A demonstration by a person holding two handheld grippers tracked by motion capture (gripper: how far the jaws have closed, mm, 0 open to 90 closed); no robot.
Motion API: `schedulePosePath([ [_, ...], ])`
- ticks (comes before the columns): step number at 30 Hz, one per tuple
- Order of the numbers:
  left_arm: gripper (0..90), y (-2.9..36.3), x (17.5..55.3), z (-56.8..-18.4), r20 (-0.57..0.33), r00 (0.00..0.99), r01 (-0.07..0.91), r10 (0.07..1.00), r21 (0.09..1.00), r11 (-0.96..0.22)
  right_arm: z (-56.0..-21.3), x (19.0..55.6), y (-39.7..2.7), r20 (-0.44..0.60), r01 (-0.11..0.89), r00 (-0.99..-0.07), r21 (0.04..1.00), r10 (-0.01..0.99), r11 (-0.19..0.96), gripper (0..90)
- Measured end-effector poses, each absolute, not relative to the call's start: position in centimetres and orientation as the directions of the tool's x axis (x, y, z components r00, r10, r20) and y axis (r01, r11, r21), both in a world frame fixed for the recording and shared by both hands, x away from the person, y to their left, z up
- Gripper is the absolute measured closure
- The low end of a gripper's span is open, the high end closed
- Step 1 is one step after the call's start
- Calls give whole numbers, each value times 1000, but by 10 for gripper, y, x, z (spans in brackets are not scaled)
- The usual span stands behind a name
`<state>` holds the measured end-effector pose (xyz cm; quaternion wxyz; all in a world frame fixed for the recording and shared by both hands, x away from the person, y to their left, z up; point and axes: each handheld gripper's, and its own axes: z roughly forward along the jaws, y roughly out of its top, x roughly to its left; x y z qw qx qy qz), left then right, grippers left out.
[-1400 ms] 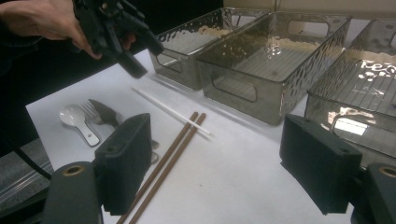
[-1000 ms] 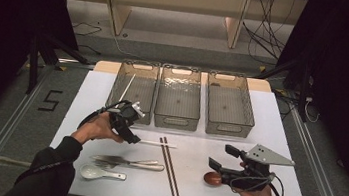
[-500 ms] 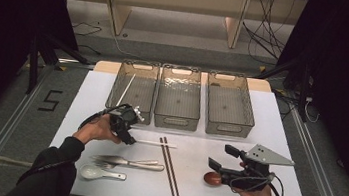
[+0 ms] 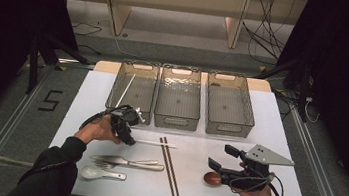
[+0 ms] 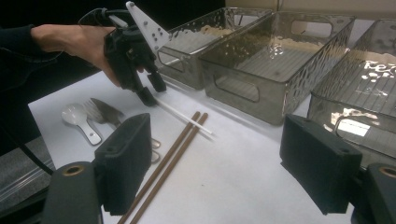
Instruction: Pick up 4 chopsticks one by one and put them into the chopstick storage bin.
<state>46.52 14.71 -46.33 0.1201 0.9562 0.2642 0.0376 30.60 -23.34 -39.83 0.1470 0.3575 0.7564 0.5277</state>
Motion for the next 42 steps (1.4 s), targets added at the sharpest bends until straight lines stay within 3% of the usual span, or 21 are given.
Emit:
schedulePosePath([
  [5, 499, 148, 465, -463, 2, 863, 489, 506, 253, -835, -398, 306, -233, 155, 386, -701, 903, 696, 188, 261],
  [13, 653, 144, 465, -461, -3, 878, 465, 478, 234, -854, -398, 306, -233, 154, 384, -703, 904, 695, 189, 262],
  [26, 797, 138, 460, -460, 22, 932, 351, 362, 198, -915, -398, 306, -233, 151, 384, -703, 903, 695, 193, 264],
  [42, 839, 140, 458, -459, 68, 949, 286, 307, 219, -933, -398, 306, -233, 152, 384, -704, 903, 694, 192, 264],
])
